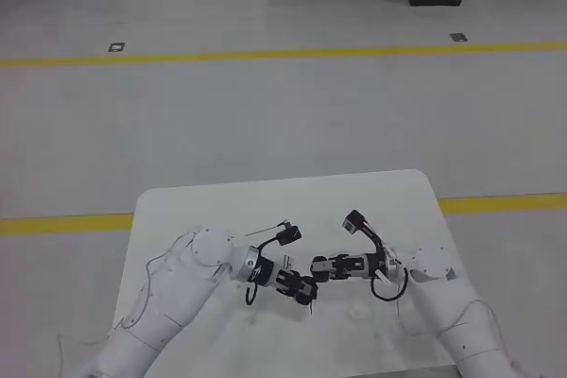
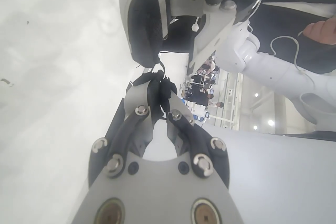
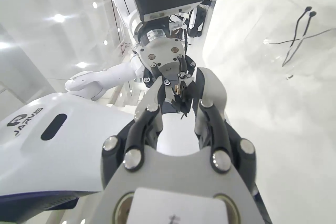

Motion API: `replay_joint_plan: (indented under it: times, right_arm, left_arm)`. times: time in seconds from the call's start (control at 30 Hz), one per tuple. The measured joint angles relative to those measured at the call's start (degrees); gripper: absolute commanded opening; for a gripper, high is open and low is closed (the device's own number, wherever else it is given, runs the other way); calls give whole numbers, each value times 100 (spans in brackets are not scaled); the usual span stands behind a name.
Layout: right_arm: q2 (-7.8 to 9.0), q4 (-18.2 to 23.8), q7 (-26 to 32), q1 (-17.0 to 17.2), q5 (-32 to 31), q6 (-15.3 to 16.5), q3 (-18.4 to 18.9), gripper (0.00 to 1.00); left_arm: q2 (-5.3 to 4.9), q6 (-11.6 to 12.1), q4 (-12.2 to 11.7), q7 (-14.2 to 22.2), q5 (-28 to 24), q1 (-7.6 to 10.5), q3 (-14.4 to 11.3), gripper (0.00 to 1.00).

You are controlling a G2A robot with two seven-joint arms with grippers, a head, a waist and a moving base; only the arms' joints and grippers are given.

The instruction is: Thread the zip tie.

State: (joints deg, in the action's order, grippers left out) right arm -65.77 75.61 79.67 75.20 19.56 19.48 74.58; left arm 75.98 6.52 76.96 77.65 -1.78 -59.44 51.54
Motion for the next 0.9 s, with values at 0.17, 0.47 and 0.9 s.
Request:
replay_joint_plan:
  times: [0.17, 0.47, 0.9]
  right_arm:
    - [-26, -17, -3, -9, -107, 0, -5, 13]
    - [-58, -32, -3, -37, -213, 0, -6, 6]
    - [-70, -13, -14, -27, -330, 0, 33, 0]
  left_arm:
    - [-31, 13, -44, -22, -81, 65, -97, 0]
    - [-90, 27, -115, -93, -191, 160, -262, 0]
    - [-198, -30, -90, -275, -268, 220, -416, 100]
